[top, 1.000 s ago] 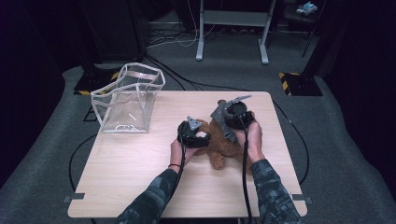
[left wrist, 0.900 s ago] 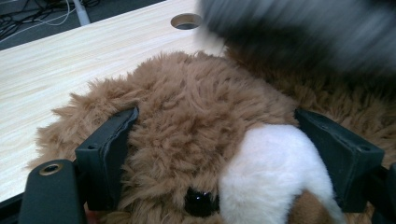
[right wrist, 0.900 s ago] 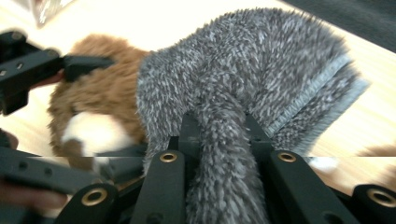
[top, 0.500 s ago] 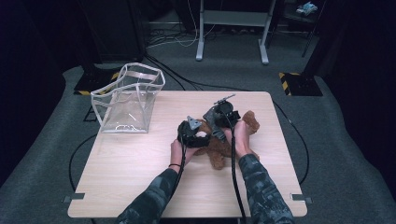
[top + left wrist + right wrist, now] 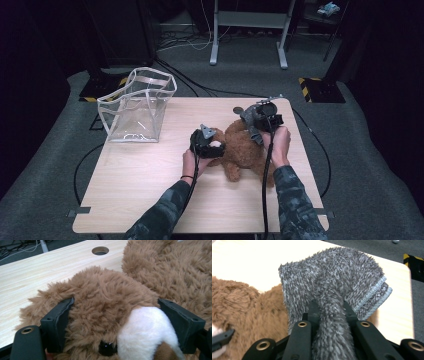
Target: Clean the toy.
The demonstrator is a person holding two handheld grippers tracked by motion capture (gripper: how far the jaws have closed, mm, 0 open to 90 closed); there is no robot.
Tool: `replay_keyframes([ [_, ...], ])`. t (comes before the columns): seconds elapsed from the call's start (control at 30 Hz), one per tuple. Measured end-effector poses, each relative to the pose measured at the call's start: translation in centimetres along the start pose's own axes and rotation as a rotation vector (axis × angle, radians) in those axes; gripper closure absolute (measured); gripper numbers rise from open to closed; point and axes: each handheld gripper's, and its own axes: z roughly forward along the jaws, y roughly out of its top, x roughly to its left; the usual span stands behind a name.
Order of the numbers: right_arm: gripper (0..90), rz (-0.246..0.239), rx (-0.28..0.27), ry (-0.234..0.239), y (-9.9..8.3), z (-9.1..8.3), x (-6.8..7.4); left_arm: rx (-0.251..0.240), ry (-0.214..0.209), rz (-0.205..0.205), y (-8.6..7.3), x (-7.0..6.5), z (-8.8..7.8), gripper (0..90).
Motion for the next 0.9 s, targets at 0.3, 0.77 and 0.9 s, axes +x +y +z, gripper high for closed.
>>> replay_keyframes([
  [0.3,75.6,-0.041,0.054,0.008,-1.7,-0.4,-0.3,-0.001,0.004,0.003,0.0,0.0,0.0,17.4],
  [0.77,75.6,-0.066,0.102,0.087,0.3,3.5,2.1,-0.001,0.0,-0.005,0.0,0.1,0.1,17.4],
  [0.9,75.7,-0.065,0.116,0.136,1.0,4.3,3.1,-0.002,0.002,-0.003,-0.1,0.1,0.1,17.5],
])
